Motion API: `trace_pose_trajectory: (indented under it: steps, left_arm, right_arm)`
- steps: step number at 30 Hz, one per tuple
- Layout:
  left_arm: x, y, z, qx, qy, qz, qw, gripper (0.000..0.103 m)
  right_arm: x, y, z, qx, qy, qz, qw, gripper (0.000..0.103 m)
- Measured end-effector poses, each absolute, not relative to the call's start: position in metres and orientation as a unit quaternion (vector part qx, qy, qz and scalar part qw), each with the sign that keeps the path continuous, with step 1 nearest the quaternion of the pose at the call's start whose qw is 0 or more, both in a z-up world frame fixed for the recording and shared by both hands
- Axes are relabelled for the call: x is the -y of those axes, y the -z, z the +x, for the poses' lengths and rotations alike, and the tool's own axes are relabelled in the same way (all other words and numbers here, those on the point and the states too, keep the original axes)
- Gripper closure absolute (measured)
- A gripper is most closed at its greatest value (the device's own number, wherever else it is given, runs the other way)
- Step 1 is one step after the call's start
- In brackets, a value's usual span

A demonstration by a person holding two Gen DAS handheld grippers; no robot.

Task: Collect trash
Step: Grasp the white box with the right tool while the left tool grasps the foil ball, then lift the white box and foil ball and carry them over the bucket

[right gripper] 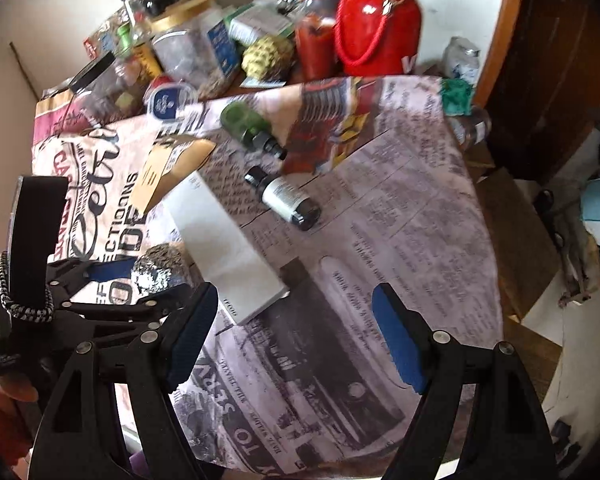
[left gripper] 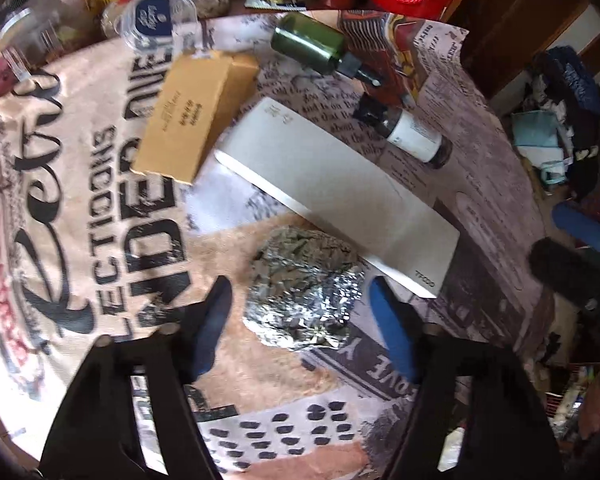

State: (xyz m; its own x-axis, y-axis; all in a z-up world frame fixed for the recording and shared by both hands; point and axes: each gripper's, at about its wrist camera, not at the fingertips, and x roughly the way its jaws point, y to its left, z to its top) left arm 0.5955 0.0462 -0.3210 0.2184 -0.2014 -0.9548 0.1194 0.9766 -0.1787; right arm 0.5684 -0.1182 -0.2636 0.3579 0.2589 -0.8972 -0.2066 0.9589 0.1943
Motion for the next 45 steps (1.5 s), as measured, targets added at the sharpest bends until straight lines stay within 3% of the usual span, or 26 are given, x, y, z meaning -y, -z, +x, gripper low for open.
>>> trace_pose_trajectory:
  steps: [1, 5, 21, 29, 32, 45]
  left_arm:
    - [-0.047, 0.322, 0.596, -0.617, 0.108, -0.038, 0.779, 0.05]
    - [-0.055, 0.314, 0.592, -0.601, 0.109, -0.047, 0.79, 0.053]
    - [-0.128, 0.259, 0.57, -0.559, 0.028, -0.072, 0.825, 0.053]
    - [-0.122, 0.239, 0.574, -0.538, 0.035, -0.075, 0.839, 0.053]
    - [-0.117, 0.237, 0.575, -0.535, 0.038, -0.067, 0.841, 0.053]
    - [-0.097, 0.202, 0.56, -0.502, 0.029, -0.075, 0.861, 0.053]
  right_arm:
    - [0.116, 0.266, 0.57, -0.552, -0.147, 0.027, 0.821, 0.026]
    - [0.105, 0.277, 0.574, -0.561, -0.194, 0.037, 0.804, 0.026]
    - [0.032, 0.323, 0.602, -0.563, -0.249, -0.102, 0.782, 0.027]
    - [0.02, 0.327, 0.587, -0.558, -0.241, -0.113, 0.786, 0.044]
    - [0.019, 0.326, 0.58, -0.558, -0.243, -0.103, 0.787, 0.052]
    - [0.072, 0.284, 0.546, -0.545, -0.249, 0.007, 0.801, 0.053]
